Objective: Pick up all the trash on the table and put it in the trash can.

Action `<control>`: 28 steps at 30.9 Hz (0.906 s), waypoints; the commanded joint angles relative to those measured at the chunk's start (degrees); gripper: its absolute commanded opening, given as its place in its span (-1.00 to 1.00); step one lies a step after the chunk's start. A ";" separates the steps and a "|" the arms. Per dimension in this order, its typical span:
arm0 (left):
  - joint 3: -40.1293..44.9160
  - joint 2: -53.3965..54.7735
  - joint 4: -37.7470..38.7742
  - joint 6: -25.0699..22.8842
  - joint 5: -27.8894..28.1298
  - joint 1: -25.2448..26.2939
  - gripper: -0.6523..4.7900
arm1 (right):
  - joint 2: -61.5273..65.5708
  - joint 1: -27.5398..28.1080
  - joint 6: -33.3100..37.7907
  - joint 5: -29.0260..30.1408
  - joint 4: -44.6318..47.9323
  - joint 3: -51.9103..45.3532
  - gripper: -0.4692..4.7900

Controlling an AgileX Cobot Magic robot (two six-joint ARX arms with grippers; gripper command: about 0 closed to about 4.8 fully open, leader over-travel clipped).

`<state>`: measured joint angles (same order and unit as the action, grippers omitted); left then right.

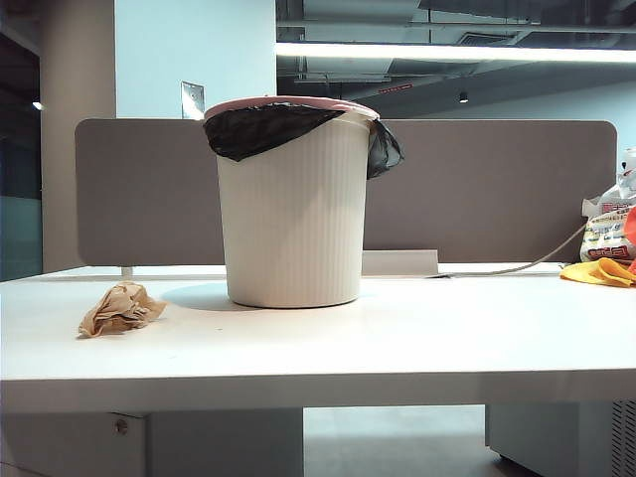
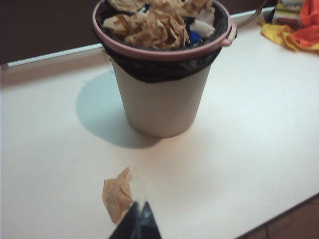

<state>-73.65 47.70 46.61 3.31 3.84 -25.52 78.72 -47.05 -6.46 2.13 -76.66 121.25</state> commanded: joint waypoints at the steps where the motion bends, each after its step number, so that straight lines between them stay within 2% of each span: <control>1: -0.04 -0.09 -1.05 0.15 -0.22 -0.04 -0.78 | -1.53 -0.09 0.09 4.26 12.24 -11.63 0.77; 4: -0.07 -0.11 -0.94 0.17 -0.70 -0.04 -0.78 | -1.31 -0.07 0.90 7.19 28.70 -24.57 0.77; 7: -0.07 -0.11 -1.03 0.50 -1.73 -0.04 -0.78 | 1.22 0.04 0.28 6.54 44.41 -33.24 0.77; 9: -0.07 -0.11 -0.98 0.57 -1.70 -0.04 -0.78 | 4.66 0.11 0.28 6.56 52.24 -36.00 0.77; 14: -0.07 -0.11 0.04 0.59 -1.73 -0.04 -0.78 | 15.47 0.09 0.46 7.21 63.95 -35.95 0.77; 17: -0.07 -0.11 1.22 0.59 -1.73 -0.04 -0.78 | 22.03 0.15 0.70 6.95 67.47 -33.88 0.77; 28: -0.07 -0.09 4.33 0.57 -1.70 -0.04 -0.78 | 43.50 0.74 1.29 6.60 65.22 -15.78 0.77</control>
<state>-73.65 47.70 50.74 3.73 2.31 -25.50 120.53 -46.57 -6.09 8.91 -10.85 102.94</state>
